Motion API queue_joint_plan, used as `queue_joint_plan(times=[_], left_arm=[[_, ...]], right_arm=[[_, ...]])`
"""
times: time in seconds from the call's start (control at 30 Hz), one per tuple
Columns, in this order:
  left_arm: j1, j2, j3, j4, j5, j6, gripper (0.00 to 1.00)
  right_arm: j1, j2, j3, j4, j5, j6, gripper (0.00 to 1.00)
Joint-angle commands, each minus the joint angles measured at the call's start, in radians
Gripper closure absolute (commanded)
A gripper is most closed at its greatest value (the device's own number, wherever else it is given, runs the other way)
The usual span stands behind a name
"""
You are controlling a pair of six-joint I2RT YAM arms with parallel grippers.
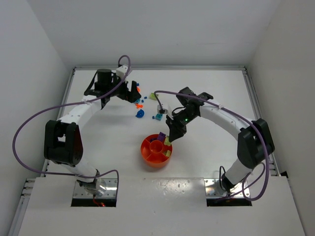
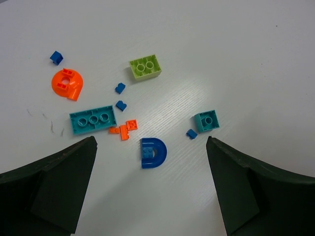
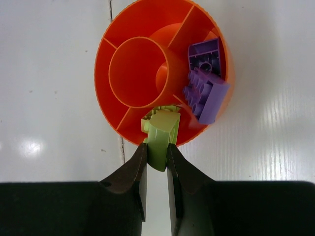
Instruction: Sort the legos into containers by color
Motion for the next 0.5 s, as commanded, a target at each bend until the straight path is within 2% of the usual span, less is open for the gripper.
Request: queue_joint_plan(times=[0.0,0.4,0.43,0.47], left_arm=[[0.01,-0.011,0.008,0.018,0.019,0.011,0.0],[0.01,-0.011,-0.001,0.018,0.01,0.029,0.0],[0.01,-0.011,-0.001,0.018,0.019,0.029,0.0],[0.01,-0.002,-0.001,0.018,0.019,0.029,0.0]], right_arm=[[0.009,0.016,0.057,0.018,-0.007,-0.042,0.99],[0.018,0.036,0.066,-0.014,0.011,-0.081,0.92],[0.027,0.036,0.057,-0.026,0.022,-0.081,0.9],[0.027,0.036,0.057,-0.026,0.031,-0.097,0.81]])
